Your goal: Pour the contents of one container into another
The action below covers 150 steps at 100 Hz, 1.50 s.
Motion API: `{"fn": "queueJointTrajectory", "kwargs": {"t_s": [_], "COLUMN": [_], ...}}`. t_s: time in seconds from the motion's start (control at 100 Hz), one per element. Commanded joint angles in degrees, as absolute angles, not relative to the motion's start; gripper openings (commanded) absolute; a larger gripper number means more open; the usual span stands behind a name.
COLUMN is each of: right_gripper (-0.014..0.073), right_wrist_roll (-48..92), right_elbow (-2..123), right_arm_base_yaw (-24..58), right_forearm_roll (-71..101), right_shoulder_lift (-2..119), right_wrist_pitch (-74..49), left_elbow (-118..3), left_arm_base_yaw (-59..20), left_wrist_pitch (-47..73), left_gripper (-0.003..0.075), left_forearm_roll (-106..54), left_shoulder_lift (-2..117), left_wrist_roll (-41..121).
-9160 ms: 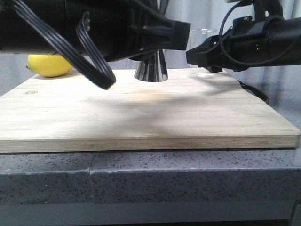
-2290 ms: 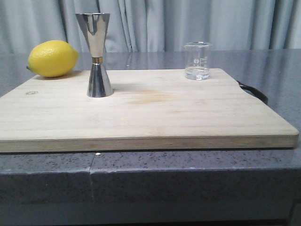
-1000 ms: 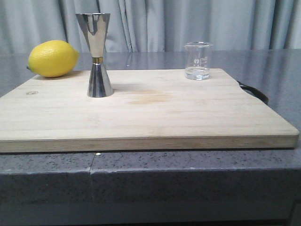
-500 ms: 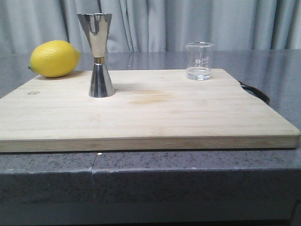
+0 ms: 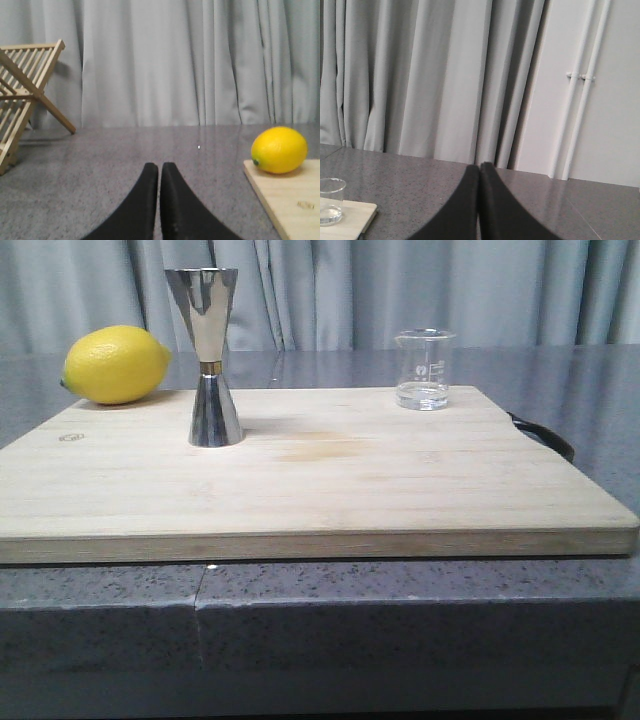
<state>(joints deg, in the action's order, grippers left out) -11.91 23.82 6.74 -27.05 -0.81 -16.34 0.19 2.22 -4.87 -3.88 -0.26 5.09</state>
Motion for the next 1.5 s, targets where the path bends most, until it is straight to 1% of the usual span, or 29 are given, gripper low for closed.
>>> {"fn": "queueJointTrajectory", "kwargs": {"t_s": [0.0,0.25,1.18,1.32,1.49], "right_gripper": [-0.0069,-0.0069,-0.0069,-0.0069,-0.0069], "right_wrist_roll": [-11.6,-11.6,-11.7,-11.7,-17.2], "right_elbow": [25.1,25.1,24.9,21.8,13.2], "right_arm_base_yaw": [6.5,6.5,6.5,6.5,6.5], "right_forearm_roll": [-27.7,-27.7,-26.0,-12.5,-11.0], "right_shoulder_lift": [-0.9,-0.9,-0.9,-0.9,-0.9], "right_wrist_pitch": [-12.4,-12.4,-12.9,-14.1,-10.1], "left_elbow": [2.2,2.2,2.2,2.2,2.2], "left_arm_base_yaw": [2.6,2.6,2.6,2.6,2.6], "left_wrist_pitch": [-5.5,0.9,0.9,0.9,0.9], "left_gripper": [-0.0019,-0.0019,-0.0019,-0.0019,-0.0019], "left_forearm_roll": [-2.3,-1.9,-2.1,-2.1,-2.1], "left_shoulder_lift": [-1.7,-1.7,-1.7,-1.7,-1.7], "left_wrist_roll": [4.1,4.1,4.1,4.1,4.1]}}
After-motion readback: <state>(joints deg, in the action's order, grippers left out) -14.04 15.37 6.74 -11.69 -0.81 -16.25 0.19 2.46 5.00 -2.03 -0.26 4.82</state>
